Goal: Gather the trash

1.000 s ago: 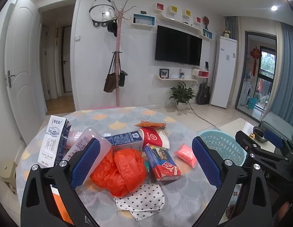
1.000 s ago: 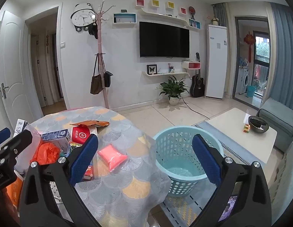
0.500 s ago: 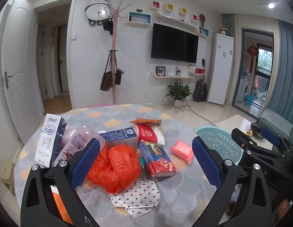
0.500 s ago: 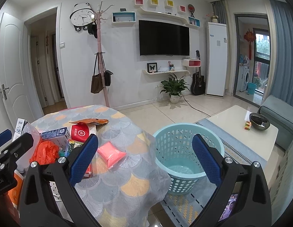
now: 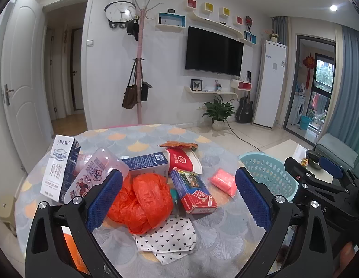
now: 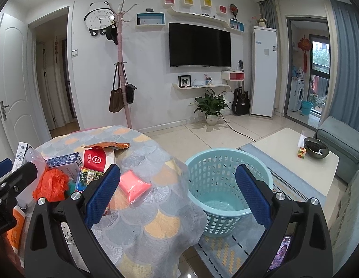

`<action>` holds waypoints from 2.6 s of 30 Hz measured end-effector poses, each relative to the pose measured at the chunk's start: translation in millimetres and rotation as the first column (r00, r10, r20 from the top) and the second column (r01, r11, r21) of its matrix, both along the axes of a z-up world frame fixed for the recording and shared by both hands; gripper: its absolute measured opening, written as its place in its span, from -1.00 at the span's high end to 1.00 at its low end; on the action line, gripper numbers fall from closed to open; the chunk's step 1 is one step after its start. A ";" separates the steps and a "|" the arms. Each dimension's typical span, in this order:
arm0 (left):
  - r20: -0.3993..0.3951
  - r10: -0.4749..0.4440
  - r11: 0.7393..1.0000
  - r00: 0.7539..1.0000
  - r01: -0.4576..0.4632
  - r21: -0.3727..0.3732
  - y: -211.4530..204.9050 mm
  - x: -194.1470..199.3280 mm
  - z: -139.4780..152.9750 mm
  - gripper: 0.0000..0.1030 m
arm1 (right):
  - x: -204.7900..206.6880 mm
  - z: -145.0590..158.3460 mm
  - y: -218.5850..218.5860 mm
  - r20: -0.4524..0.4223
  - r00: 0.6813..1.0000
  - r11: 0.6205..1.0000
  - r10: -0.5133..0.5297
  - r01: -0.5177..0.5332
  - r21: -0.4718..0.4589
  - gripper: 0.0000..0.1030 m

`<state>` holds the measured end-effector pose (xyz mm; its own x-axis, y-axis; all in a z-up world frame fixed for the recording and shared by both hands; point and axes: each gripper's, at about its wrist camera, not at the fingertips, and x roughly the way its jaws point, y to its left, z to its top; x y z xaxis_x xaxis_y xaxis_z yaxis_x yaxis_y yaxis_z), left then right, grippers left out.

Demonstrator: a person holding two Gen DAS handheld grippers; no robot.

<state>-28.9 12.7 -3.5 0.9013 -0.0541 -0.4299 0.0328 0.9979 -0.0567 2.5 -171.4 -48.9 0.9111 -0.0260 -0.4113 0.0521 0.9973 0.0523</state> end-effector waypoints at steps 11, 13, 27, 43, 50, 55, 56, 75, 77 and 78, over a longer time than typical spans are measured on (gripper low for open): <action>0.027 -0.031 1.000 0.999 0.031 0.004 -7.5 1.7 3.0 -0.84 | -1.7 1.6 -9.4 0.004 0.999 0.999 -0.048 0.048 -0.009 -0.84; 0.031 -0.042 0.999 0.999 0.042 0.010 -11.7 2.3 3.8 -0.84 | -2.0 2.4 -11.5 0.004 0.999 0.998 -0.054 0.054 -0.012 -0.84; -0.006 -0.132 0.991 0.991 0.132 0.028 -52.8 23.1 -2.4 -0.84 | -2.1 4.0 -41.4 -0.001 0.990 0.990 -0.141 0.141 -0.022 -0.82; 0.003 -0.159 0.987 0.987 0.159 0.016 -62.7 24.6 4.4 -0.84 | -1.5 14.7 -29.7 0.016 0.993 0.990 -0.121 0.122 -0.072 -0.78; 0.005 -0.159 0.987 0.987 0.159 0.011 -61.3 23.5 6.4 -0.84 | -4.5 19.3 -24.7 0.022 0.993 0.989 -0.118 0.119 -0.084 -0.76; 0.009 -0.155 0.988 0.988 0.155 0.007 -58.6 22.0 9.6 -0.84 | -6.3 21.4 -20.4 0.026 0.993 0.990 -0.111 0.113 -0.087 -0.76; 0.009 -0.153 0.988 0.988 0.153 0.004 -55.7 20.7 11.1 -0.84 | -6.4 21.6 -19.4 0.026 0.994 0.990 -0.109 0.111 -0.089 -0.76; -0.031 0.079 0.997 0.996 -0.079 -0.003 65.9 -35.0 17.8 -0.84 | 4.2 15.8 26.4 -0.027 0.998 0.997 0.054 -0.056 -0.058 0.03; -0.060 0.133 0.991 0.989 -0.134 -0.010 94.6 -45.4 12.7 -0.84 | 6.2 13.4 39.7 -0.036 0.995 0.994 0.092 -0.094 -0.056 0.03; -0.077 0.159 0.987 0.984 -0.160 -0.010 109.6 -51.0 8.9 -0.84 | 7.7 11.3 48.8 -0.043 0.992 0.991 0.117 -0.119 -0.053 0.03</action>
<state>-79.9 122.3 5.4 0.8640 0.0801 -0.4970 -0.1315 0.9889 -0.0692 10.2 -122.6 -37.6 0.8923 0.0567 -0.4478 -0.0650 0.9979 -0.0031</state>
